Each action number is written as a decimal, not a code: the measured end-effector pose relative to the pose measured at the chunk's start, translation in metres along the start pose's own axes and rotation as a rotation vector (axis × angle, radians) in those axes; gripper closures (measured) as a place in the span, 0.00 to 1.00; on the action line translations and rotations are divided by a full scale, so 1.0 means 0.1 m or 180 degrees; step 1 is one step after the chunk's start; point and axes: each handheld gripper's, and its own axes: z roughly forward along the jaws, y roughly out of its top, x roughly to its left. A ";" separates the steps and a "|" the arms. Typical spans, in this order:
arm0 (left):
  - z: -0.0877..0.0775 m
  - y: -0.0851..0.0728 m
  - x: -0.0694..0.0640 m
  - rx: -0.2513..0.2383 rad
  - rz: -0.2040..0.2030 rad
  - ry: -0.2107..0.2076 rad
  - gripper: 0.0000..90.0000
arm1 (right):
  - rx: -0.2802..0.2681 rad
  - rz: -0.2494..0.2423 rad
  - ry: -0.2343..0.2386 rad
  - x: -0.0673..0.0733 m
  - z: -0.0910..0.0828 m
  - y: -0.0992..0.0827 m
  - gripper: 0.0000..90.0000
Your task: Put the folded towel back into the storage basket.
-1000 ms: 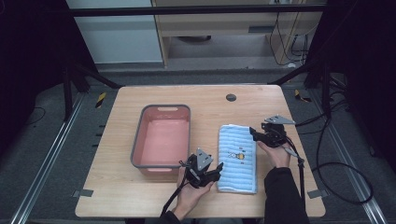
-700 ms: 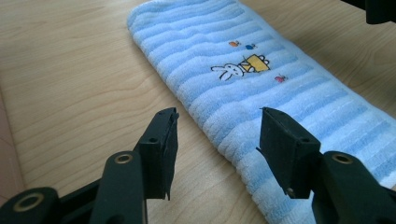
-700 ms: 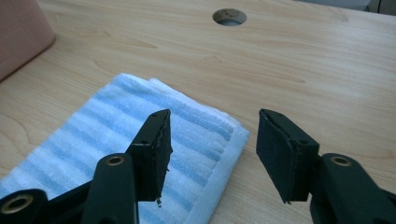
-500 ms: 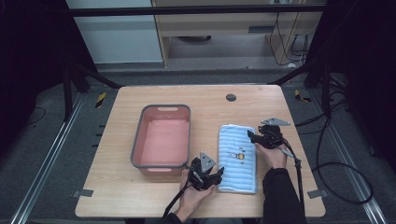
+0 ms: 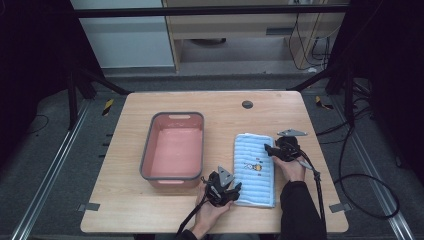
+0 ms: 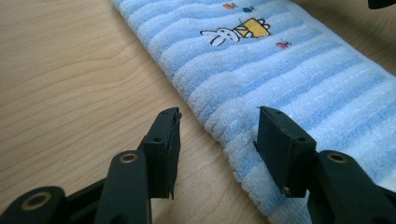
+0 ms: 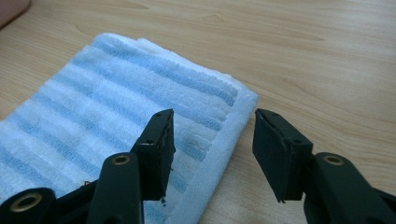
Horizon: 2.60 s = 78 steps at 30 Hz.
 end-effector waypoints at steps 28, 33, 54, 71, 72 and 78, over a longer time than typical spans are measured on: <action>0.05 -0.01 -0.07 0.0095 -0.0101 -0.0090 0.79 | 0.0104 0.0176 0.0217 0.01 0.10 -0.10 0.77; 0.06 0.00 -0.10 0.0090 -0.0077 -0.0099 0.86 | 0.0112 0.0189 0.0264 0.02 0.09 -0.09 0.84; -0.08 0.02 -0.08 -0.0112 -0.0183 -0.0170 0.96 | -0.0151 -0.0060 0.0248 0.14 -0.18 0.07 0.90; -0.35 0.15 -0.05 -0.0319 -0.0180 -0.0218 0.96 | -0.0389 -0.0167 0.0192 0.26 -0.51 0.25 0.90; -0.36 0.16 -0.04 -0.0322 -0.0166 -0.0213 0.96 | -0.0422 -0.0193 0.0180 0.26 -0.53 0.27 0.90; -0.43 0.21 -0.02 -0.0386 -0.0161 -0.0211 0.96 | -0.0461 -0.0205 0.0170 0.27 -0.59 0.32 0.90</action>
